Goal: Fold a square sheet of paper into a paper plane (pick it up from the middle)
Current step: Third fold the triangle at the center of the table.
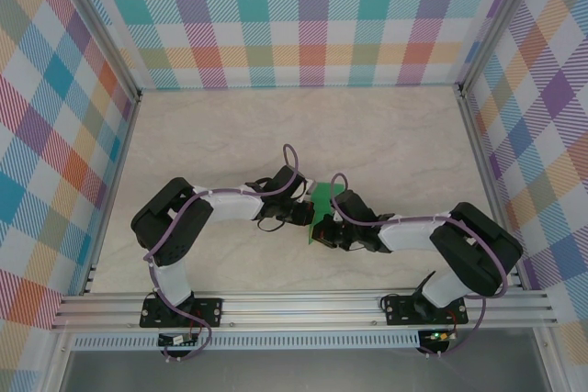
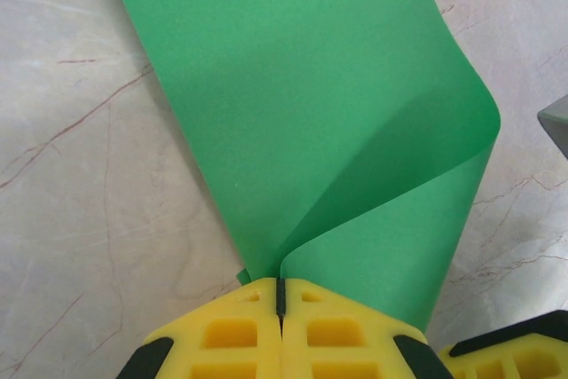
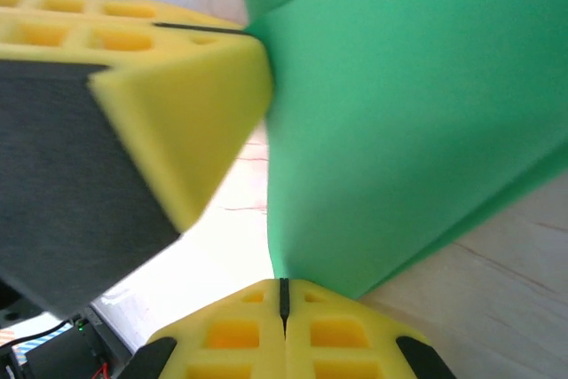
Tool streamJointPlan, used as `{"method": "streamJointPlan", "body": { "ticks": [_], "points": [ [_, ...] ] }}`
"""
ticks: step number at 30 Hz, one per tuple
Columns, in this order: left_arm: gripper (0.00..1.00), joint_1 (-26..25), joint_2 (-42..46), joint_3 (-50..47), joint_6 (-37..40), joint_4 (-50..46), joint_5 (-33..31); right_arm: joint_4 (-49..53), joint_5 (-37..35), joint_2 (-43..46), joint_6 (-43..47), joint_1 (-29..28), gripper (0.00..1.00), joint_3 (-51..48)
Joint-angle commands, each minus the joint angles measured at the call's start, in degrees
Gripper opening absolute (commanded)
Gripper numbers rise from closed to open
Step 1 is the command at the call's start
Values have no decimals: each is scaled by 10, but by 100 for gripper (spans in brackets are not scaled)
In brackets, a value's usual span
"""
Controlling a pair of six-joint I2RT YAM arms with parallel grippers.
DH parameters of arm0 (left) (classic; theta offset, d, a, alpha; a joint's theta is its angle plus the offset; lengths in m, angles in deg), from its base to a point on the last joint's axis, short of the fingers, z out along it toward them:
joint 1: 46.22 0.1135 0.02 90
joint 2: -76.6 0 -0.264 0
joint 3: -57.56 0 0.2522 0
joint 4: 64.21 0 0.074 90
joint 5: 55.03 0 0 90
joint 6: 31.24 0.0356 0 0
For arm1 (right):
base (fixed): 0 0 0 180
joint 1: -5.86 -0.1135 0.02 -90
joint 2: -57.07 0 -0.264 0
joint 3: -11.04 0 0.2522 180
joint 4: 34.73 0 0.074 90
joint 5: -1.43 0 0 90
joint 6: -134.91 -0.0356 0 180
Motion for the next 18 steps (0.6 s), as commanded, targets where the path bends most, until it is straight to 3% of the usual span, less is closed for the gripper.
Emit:
{"method": "streamJointPlan", "body": {
  "ticks": [1,18],
  "points": [
    [0,3,-33,-6,7,-37,-5,24,-7,-15,6,-4,0,-11],
    [0,3,-38,1,7,-42,-10,-37,28,20,13,-6,0,-17]
  ]
}}
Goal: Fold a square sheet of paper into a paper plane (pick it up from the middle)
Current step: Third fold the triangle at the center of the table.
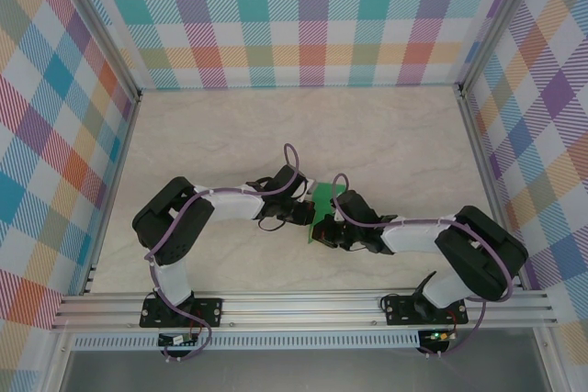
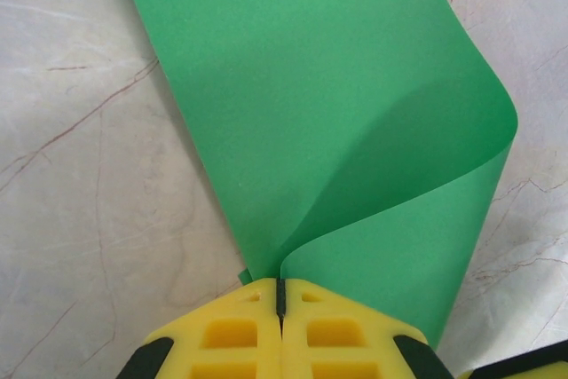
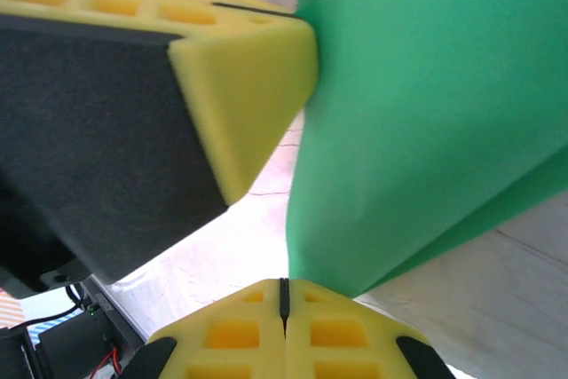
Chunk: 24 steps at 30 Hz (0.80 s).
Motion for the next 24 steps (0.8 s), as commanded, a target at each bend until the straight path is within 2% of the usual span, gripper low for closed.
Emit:
{"method": "streamJointPlan", "body": {
  "ticks": [1,12,20,24],
  "points": [
    [0,3,-32,-5,5,-40,-13,-27,16,-6,3,-7,0,-10],
    [0,3,-36,-3,0,-45,-23,-40,11,-71,2,-12,0,-2],
    [0,3,-35,-4,3,-48,-25,43,-23,37,29,4,0,4],
    [0,3,-35,-1,3,-48,-22,51,-4,45,40,30,0,11]
  ]
}}
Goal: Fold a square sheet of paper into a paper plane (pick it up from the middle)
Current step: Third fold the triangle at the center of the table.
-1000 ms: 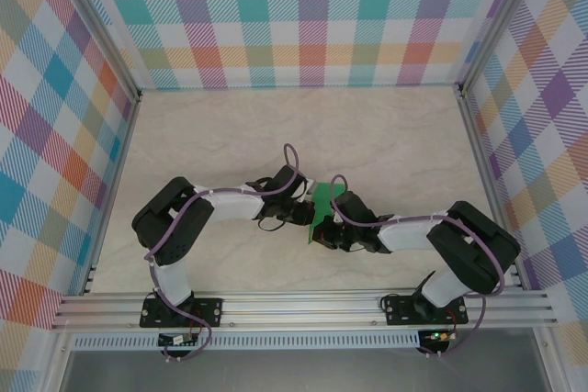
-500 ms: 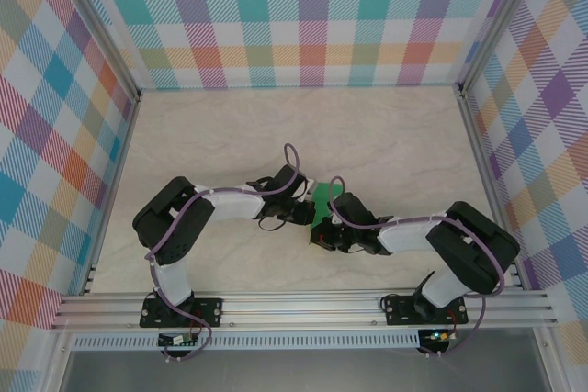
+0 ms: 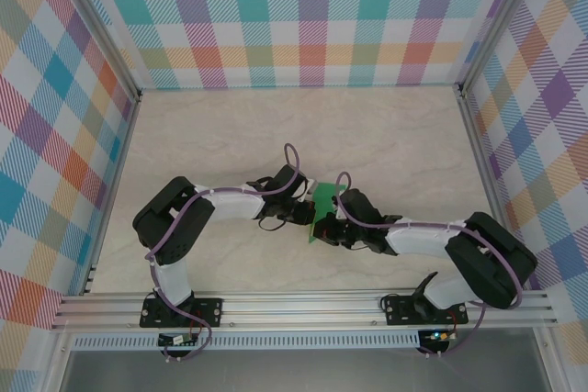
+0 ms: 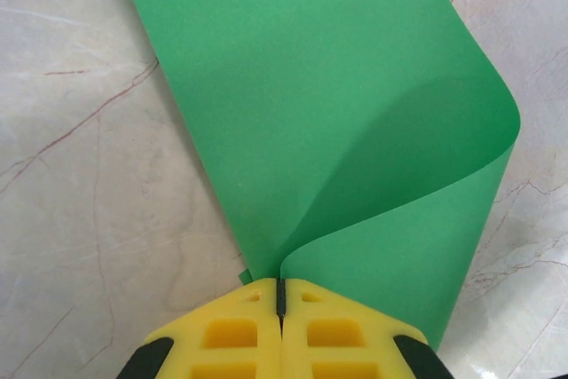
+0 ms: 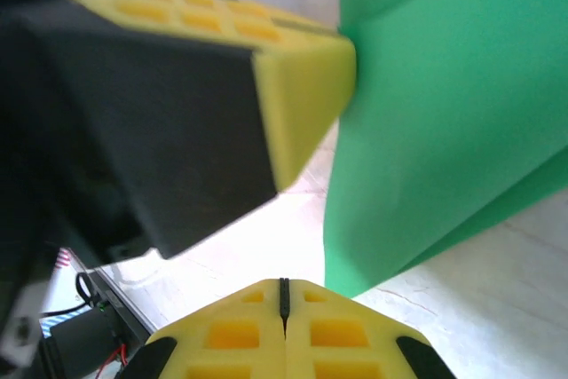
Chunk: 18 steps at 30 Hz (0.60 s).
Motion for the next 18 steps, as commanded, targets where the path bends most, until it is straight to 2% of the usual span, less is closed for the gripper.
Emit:
{"method": "streamJointPlan", "body": {
  "ticks": [1,12,18],
  "points": [
    [0,3,-35,-2,3,-49,-21,30,7,-2,24,17,0,16],
    [0,3,-35,-2,4,-51,-17,-7,36,-62,25,46,0,28],
    [0,3,-37,2,7,-63,-26,19,10,-80,28,47,0,19]
  ]
}}
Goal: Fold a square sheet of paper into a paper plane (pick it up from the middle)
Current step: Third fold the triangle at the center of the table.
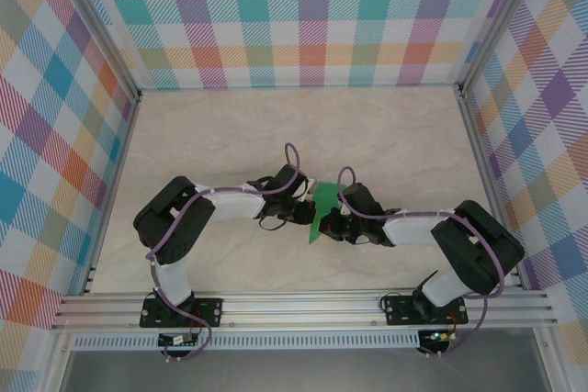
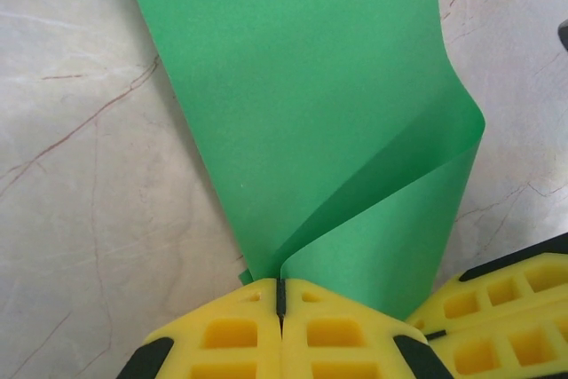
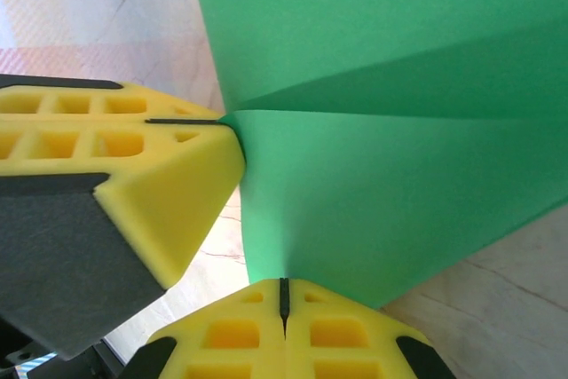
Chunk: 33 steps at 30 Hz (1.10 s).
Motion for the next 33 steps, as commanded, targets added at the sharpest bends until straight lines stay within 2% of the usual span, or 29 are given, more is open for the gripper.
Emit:
{"method": "streamJointPlan", "body": {
  "ticks": [1,6,14,19,28,33],
  "points": [
    [0,3,-34,-4,8,-58,-28,10,-9,-17,13,4,0,0],
    [0,3,-37,-4,9,-59,-29,5,5,-35,17,14,0,-1],
    [0,3,-36,-4,10,-61,-30,29,23,33,41,38,0,14],
    [0,3,-36,-1,9,-61,-30,5,54,9,48,63,0,15],
    [0,3,-37,-1,10,-67,-34,0,47,-40,57,80,0,17],
    [0,3,-38,-1,12,-71,-36,8,62,-19,59,85,0,22]
  ]
}}
